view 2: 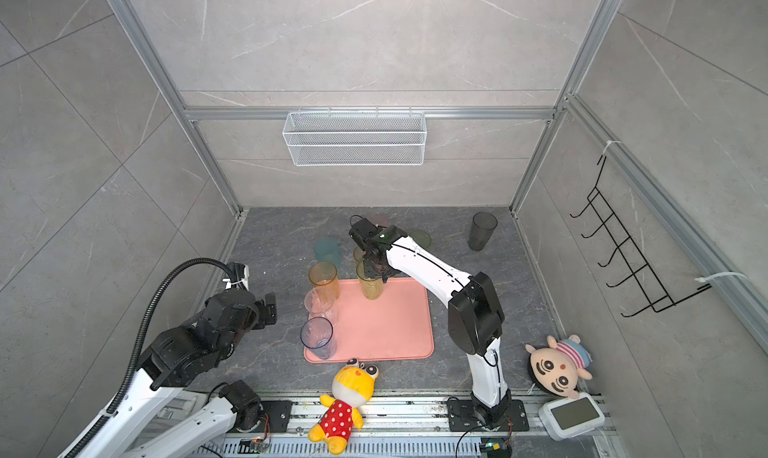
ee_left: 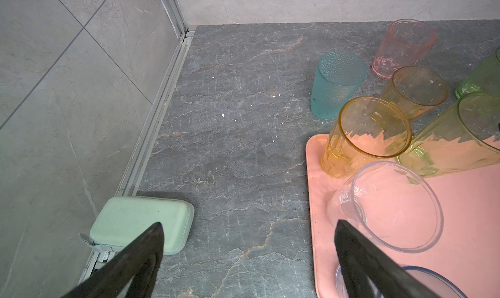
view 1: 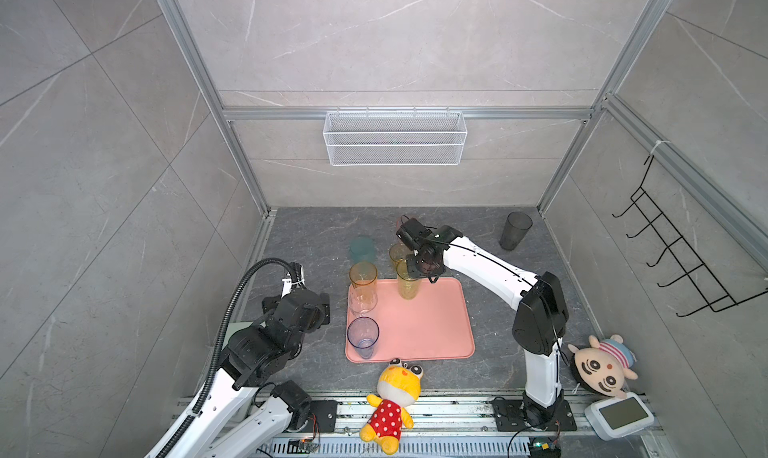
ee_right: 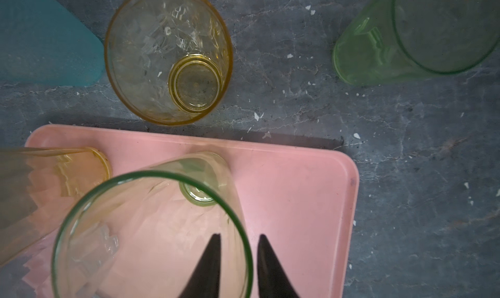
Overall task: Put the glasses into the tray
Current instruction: 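Lower the green glass onto the tray and open the right gripper, then move the right gripper over the teal glass beyond the tray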
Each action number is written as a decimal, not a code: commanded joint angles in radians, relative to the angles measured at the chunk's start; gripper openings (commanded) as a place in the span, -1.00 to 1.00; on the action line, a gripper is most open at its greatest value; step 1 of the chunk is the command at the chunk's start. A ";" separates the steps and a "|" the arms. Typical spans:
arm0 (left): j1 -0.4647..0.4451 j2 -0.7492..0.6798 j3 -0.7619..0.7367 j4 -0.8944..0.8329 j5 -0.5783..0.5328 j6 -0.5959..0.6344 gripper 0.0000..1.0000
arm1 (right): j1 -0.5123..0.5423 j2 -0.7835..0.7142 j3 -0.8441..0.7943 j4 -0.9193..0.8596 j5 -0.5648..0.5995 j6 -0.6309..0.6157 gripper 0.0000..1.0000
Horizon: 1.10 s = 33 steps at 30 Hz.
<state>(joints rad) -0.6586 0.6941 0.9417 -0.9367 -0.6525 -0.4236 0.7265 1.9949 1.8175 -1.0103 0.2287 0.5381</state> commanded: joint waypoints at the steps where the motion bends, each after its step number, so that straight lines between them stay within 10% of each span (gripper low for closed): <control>1: -0.004 -0.004 0.001 0.009 -0.017 -0.018 0.96 | 0.008 0.013 0.027 -0.019 -0.002 0.007 -0.32; 33: -0.005 -0.013 0.002 -0.004 -0.068 -0.027 0.96 | 0.051 -0.086 0.119 0.341 -0.006 -0.116 0.22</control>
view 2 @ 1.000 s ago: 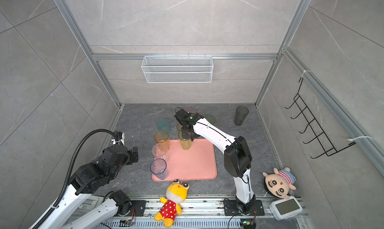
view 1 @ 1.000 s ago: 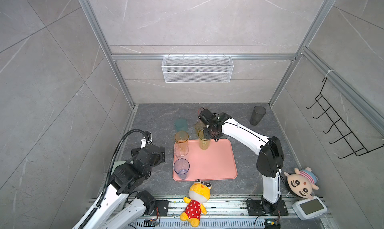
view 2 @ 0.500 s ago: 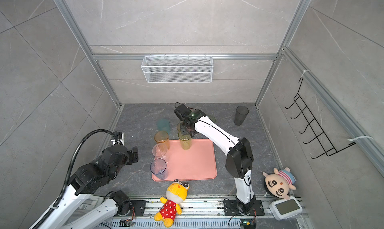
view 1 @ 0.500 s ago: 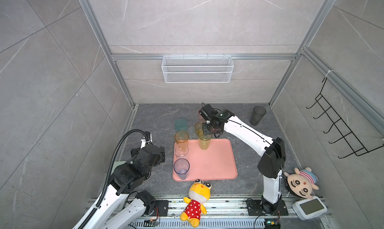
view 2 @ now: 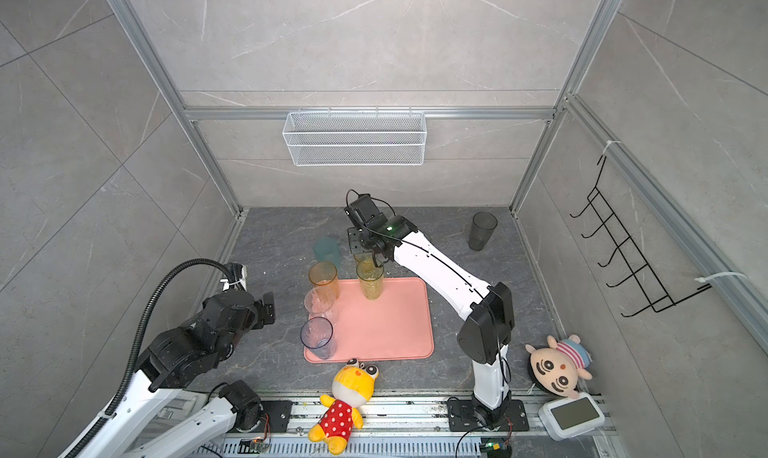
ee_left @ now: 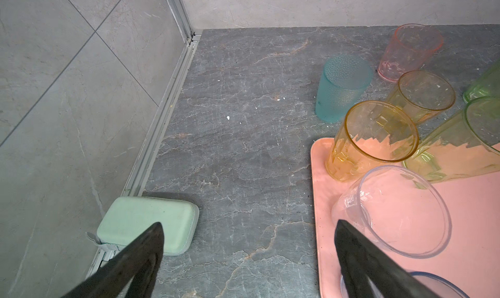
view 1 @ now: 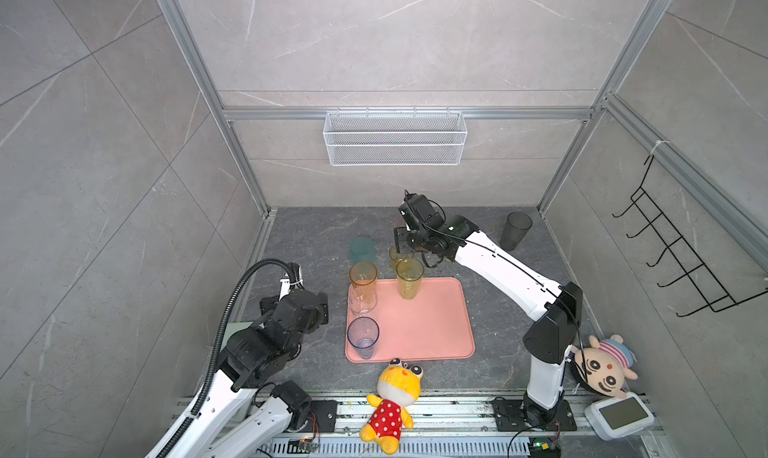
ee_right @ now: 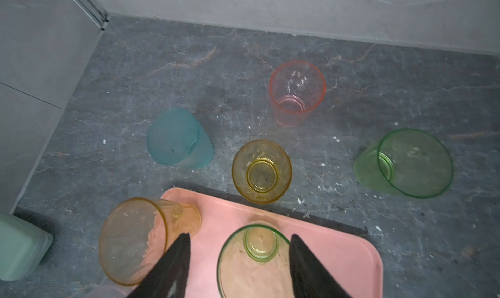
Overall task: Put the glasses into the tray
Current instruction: 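Move the right gripper over the teal glass beyond the tray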
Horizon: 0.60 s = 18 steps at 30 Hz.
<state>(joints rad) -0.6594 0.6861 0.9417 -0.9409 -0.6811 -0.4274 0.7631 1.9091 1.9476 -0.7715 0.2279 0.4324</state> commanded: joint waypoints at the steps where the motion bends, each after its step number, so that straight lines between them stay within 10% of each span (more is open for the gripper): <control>1: -0.003 -0.006 0.002 0.001 -0.040 -0.023 0.96 | 0.018 0.011 -0.005 0.115 -0.006 -0.008 0.23; 18: -0.003 -0.007 -0.003 0.007 -0.049 -0.018 0.96 | 0.030 0.365 0.342 0.064 0.036 0.039 0.26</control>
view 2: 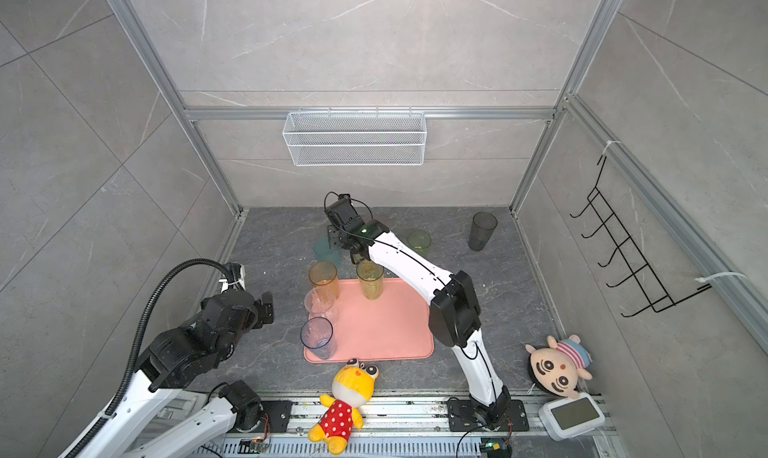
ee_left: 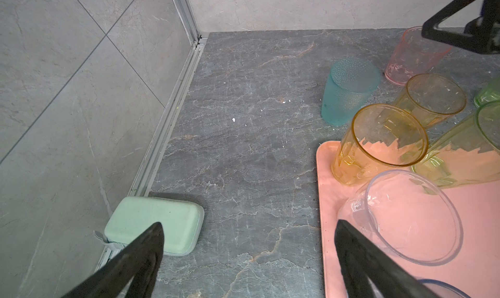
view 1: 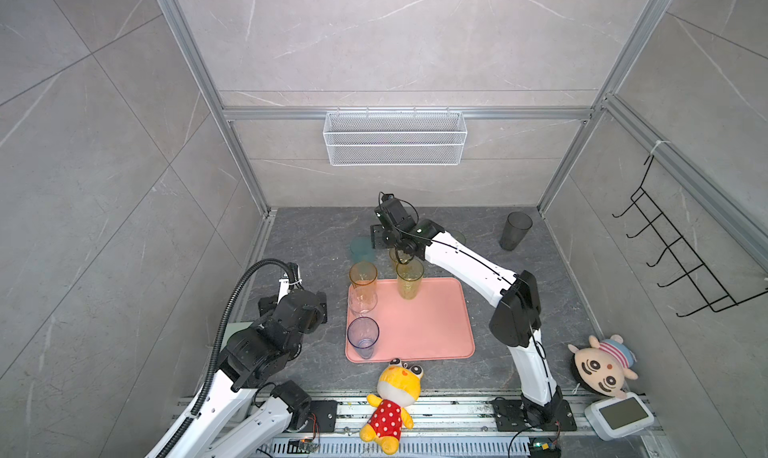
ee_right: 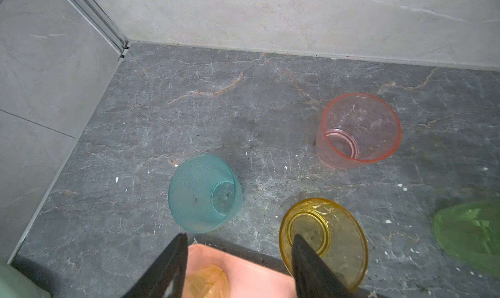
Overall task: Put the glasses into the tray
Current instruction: 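Move the right gripper over the teal glass beyond the tray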
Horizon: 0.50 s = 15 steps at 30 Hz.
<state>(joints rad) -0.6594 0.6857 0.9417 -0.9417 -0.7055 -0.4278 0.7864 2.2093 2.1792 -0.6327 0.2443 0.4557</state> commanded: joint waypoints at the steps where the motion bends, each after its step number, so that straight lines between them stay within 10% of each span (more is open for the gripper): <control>1: -0.004 -0.006 -0.002 0.008 -0.025 -0.019 0.96 | 0.007 0.099 0.162 -0.107 0.019 0.019 0.26; 15: -0.005 -0.023 -0.005 0.014 -0.017 -0.017 0.96 | 0.007 0.393 0.585 -0.266 -0.005 0.043 0.27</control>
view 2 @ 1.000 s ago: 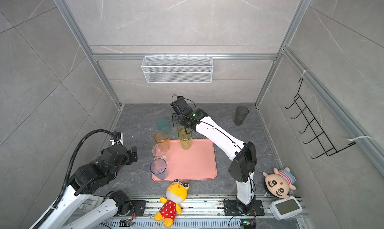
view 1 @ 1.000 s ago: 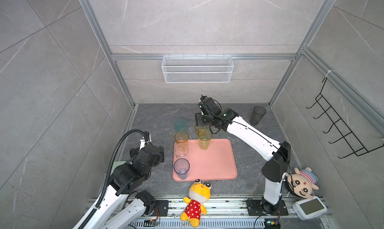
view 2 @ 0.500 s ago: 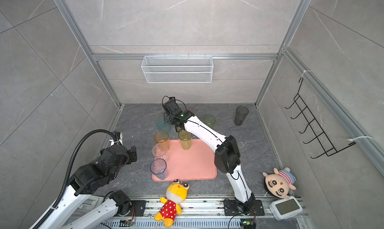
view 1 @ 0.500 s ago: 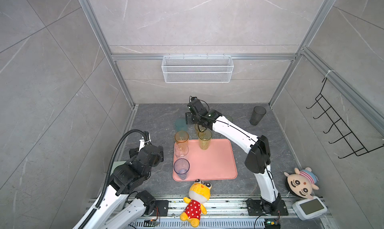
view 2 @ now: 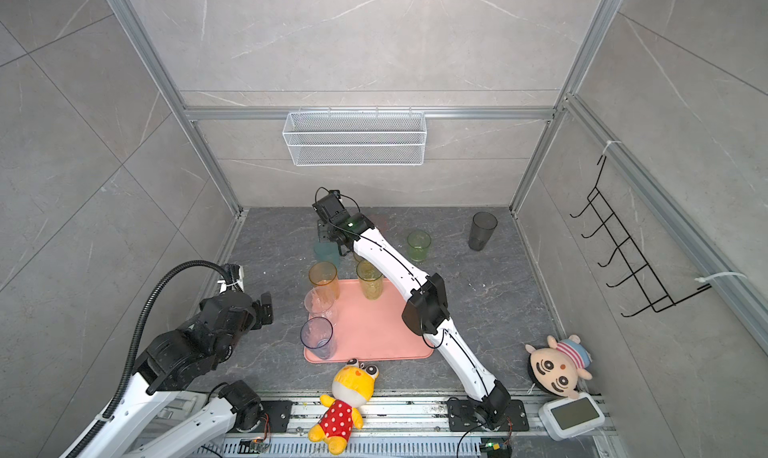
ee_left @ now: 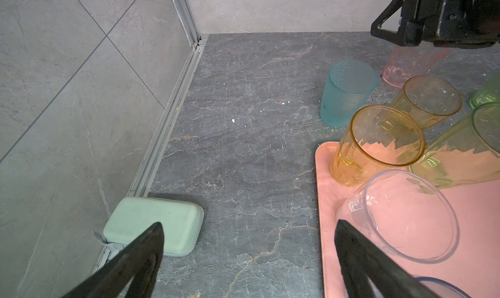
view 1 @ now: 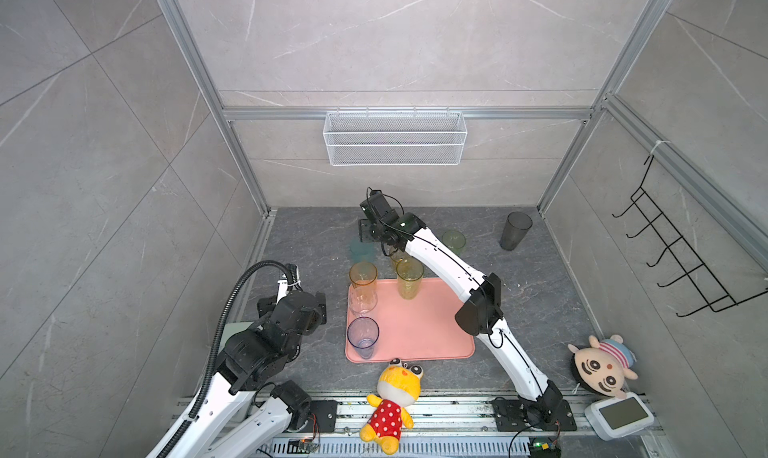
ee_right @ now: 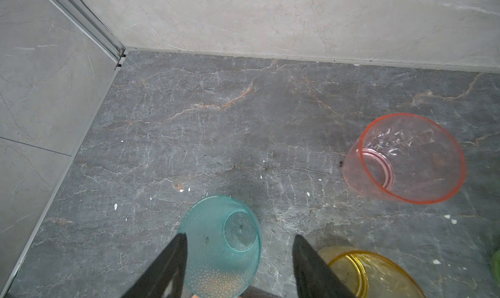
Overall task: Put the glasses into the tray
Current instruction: 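Move the right gripper over the teal glass beyond the tray, then lower the right gripper onto the teal glass and close on its rim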
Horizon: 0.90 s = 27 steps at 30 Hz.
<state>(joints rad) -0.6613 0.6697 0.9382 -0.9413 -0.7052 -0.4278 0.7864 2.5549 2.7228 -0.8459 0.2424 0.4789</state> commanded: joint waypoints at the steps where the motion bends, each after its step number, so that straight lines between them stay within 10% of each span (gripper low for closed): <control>1: -0.004 -0.007 -0.001 0.012 -0.017 -0.017 0.96 | 0.005 0.054 0.048 -0.054 -0.005 0.022 0.27; 27: -0.004 -0.020 -0.004 0.011 -0.011 -0.022 0.96 | -0.033 0.155 0.074 -0.051 -0.098 0.092 0.10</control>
<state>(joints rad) -0.6613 0.6567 0.9379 -0.9417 -0.7052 -0.4278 0.7570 2.6873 2.7754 -0.8791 0.1570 0.5549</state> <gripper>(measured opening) 0.981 0.556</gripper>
